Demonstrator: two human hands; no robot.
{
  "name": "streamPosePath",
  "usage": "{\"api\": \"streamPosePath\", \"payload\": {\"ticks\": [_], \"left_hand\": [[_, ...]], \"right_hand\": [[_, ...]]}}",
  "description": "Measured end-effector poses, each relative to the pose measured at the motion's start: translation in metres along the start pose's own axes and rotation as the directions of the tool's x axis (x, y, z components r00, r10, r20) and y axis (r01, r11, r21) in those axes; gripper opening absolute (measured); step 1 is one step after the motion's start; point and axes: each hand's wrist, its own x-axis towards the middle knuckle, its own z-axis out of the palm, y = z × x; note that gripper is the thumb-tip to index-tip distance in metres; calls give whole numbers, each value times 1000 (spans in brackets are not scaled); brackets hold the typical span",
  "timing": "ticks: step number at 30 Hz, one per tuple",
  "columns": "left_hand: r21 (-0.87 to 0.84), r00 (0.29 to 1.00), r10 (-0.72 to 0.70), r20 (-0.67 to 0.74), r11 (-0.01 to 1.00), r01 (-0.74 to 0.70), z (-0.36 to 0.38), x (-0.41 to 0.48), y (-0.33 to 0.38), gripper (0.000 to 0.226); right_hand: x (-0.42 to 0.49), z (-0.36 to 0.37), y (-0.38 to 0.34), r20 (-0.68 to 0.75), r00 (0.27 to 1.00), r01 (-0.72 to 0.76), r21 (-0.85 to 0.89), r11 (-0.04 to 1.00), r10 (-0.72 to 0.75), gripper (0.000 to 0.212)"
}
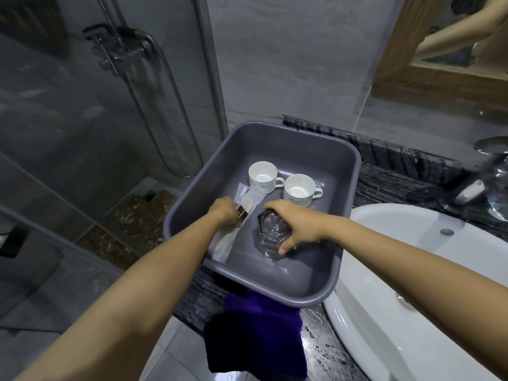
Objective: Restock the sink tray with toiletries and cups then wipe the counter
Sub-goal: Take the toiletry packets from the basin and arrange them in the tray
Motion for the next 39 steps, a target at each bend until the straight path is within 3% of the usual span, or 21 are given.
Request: {"api": "streamPosePath", "payload": {"ticks": [4, 8, 10, 12, 15, 22, 29, 39], "left_hand": [[-158, 997, -29, 74, 987, 40, -6, -2, -1, 48], [-413, 987, -41, 157, 905, 104, -15, -11, -4, 44], [-495, 980, -17, 196, 862, 114, -20, -16, -6, 35], [-571, 974, 35, 223, 815, 102, -27, -22, -6, 11], [-668, 967, 123, 222, 742, 59, -35, -32, -5, 20], [-794, 965, 250, 80, 601, -91, -60, -65, 2, 16], [-895, 916, 402, 8, 410, -173, -80, -98, 37, 11], [-889, 786, 613, 80, 400, -222, -59, -165, 145, 6]], "right_hand": [[1, 1, 0, -39, 999, -6, -11, 1000, 6, 88], [0, 0, -1, -75, 997, -22, -7, 1000, 21, 82], [-3, 0, -3, -98, 995, -28, -10, 1000, 27, 82], [-8, -2, -7, -125, 992, -30, -4, 1000, 30, 83], [-18, -9, -15, -186, 982, -36, 7, 999, 37, 84], [-52, -40, -46, -366, 928, -45, 65, 997, 65, 80], [-122, -75, -67, -536, 824, -112, 162, 980, 183, 82], [-266, -84, -38, -624, 666, -309, 266, 913, 408, 74]]}}
